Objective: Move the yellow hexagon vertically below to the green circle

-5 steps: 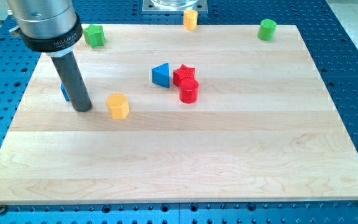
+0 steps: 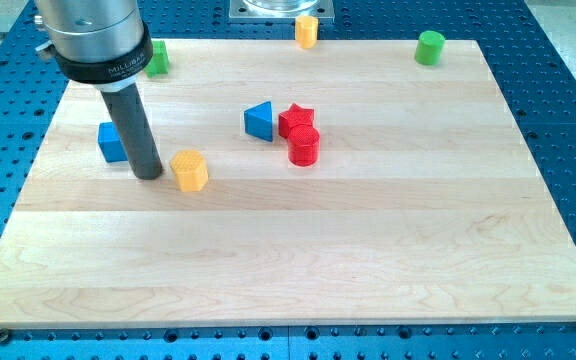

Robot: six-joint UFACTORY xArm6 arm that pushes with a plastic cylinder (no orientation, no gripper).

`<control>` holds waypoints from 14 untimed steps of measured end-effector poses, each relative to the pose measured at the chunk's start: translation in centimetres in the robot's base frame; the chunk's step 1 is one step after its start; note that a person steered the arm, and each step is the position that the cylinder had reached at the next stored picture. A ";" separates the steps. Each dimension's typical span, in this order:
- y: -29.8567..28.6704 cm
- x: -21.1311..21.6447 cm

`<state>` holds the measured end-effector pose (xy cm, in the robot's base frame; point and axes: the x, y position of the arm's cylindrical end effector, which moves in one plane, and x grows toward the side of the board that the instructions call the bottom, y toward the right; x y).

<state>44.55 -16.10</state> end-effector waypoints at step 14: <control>29.5 1.6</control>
<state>46.15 13.37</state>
